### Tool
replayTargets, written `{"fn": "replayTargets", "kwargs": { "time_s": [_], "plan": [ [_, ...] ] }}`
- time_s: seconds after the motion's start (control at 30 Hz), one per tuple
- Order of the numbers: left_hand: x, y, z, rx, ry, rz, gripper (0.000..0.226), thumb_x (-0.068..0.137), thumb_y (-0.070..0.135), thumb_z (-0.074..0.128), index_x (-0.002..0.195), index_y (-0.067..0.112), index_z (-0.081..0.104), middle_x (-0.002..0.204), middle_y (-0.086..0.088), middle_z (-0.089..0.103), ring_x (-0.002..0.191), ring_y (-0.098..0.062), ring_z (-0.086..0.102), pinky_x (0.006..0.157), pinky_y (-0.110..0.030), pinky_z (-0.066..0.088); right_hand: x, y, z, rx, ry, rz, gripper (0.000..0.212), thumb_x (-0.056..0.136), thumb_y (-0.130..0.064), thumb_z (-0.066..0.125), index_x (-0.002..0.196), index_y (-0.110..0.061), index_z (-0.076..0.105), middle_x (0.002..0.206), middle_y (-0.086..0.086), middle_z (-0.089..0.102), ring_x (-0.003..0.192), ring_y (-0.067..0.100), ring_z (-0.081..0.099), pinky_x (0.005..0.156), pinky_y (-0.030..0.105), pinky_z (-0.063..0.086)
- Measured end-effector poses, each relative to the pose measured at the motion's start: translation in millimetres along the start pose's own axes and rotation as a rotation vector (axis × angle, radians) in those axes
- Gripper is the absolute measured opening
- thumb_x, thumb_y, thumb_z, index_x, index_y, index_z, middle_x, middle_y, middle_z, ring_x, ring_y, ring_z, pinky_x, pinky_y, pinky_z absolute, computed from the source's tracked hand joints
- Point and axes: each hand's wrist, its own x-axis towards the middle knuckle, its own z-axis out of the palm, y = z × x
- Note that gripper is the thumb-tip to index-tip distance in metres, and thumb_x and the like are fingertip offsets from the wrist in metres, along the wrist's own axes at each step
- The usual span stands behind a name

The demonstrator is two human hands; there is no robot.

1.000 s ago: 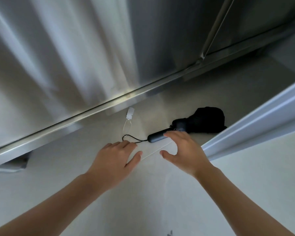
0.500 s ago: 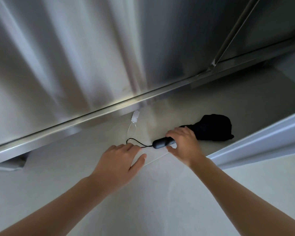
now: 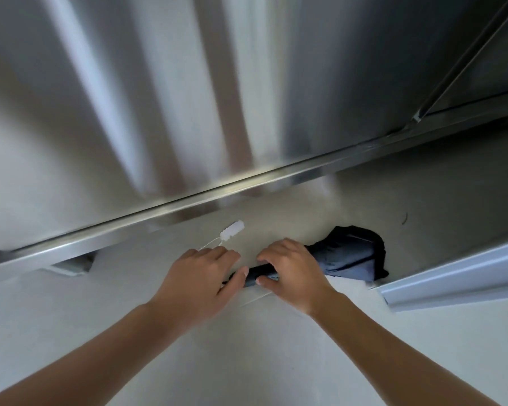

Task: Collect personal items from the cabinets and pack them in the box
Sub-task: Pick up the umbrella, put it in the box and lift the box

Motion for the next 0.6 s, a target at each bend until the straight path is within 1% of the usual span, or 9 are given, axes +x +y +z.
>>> {"fn": "replayTargets", "kwargs": {
  "time_s": [0.07,0.13,0.2,0.27,0.33,0.37,0.43,0.53,0.6],
  "plan": [
    [0,-2,-4,0.013,0.015,0.000,0.064,0.090,0.057,0.006,0.114,0.030,0.059,0.106,0.011,0.064,0.094,-0.015,0.060,0.081,-0.030,0.043,-2,8,-8,-0.004,-0.035,0.015,0.044,0.079,-0.036,0.080,0.117,-0.016,0.071,0.112,0.000,0.070,0.113,0.026,0.059,0.100,0.036,0.042],
    [0,-3,-6,0.019,0.019,0.004,0.065,0.090,0.058,0.003,0.115,0.031,0.057,0.106,0.012,0.062,0.095,-0.013,0.059,0.082,-0.028,0.041,-9,26,-19,-0.021,-0.060,0.056,0.055,0.076,-0.044,0.081,0.125,-0.022,0.068,0.124,-0.006,0.067,0.122,0.021,0.056,0.106,0.032,0.037],
    [0,0,-7,-0.006,0.021,0.002,0.067,0.090,0.058,0.002,0.115,0.030,0.058,0.104,0.012,0.062,0.091,-0.014,0.059,0.082,-0.028,0.041,-19,45,-28,-0.045,-0.075,0.098,0.067,0.073,-0.050,0.082,0.132,-0.026,0.062,0.131,-0.009,0.062,0.127,0.018,0.051,0.110,0.029,0.031],
    [1,4,-5,0.001,0.014,0.001,0.069,0.089,0.058,0.001,0.117,0.030,0.058,0.106,0.012,0.062,0.093,-0.013,0.059,0.084,-0.027,0.040,-25,61,-33,-0.102,-0.103,0.131,0.078,0.072,-0.054,0.081,0.141,-0.026,0.055,0.135,-0.008,0.059,0.131,0.018,0.048,0.118,0.030,0.024],
    [3,9,-2,0.028,0.005,0.011,0.064,0.093,0.057,0.004,0.119,0.032,0.056,0.107,0.014,0.061,0.096,-0.012,0.058,0.086,-0.024,0.038,-28,72,-33,-0.180,-0.114,0.140,0.077,0.074,-0.054,0.079,0.142,-0.027,0.053,0.135,-0.008,0.058,0.132,0.018,0.048,0.122,0.030,0.017],
    [4,12,0,0.035,0.000,0.017,0.059,0.096,0.056,0.007,0.119,0.032,0.056,0.107,0.014,0.061,0.096,-0.011,0.057,0.087,-0.023,0.037,-29,74,-32,-0.206,-0.108,0.139,0.074,0.075,-0.054,0.078,0.140,-0.027,0.054,0.134,-0.008,0.059,0.131,0.018,0.048,0.121,0.030,0.017],
    [7,15,0,0.032,-0.003,0.029,0.058,0.096,0.056,0.007,0.119,0.033,0.055,0.105,0.014,0.060,0.096,-0.011,0.057,0.089,-0.024,0.037,-31,76,-29,-0.217,-0.078,0.153,0.070,0.075,-0.052,0.079,0.137,-0.026,0.058,0.131,-0.008,0.061,0.128,0.019,0.051,0.118,0.031,0.021],
    [10,18,-1,0.051,0.004,0.029,0.068,0.090,0.057,-0.004,0.120,0.036,0.054,0.107,0.016,0.059,0.096,-0.009,0.057,0.089,-0.023,0.037,-34,74,-27,-0.192,-0.018,0.205,0.066,0.072,-0.048,0.083,0.130,-0.025,0.064,0.123,-0.005,0.066,0.121,0.022,0.056,0.108,0.033,0.029],
    [10,18,0,0.039,0.010,0.023,0.069,0.090,0.058,-0.002,0.122,0.035,0.054,0.109,0.017,0.060,0.098,-0.008,0.058,0.091,-0.024,0.039,-34,71,-28,-0.187,0.002,0.253,0.062,0.072,-0.050,0.082,0.127,-0.027,0.065,0.120,-0.006,0.068,0.118,0.021,0.058,0.103,0.032,0.030]
  ]
}}
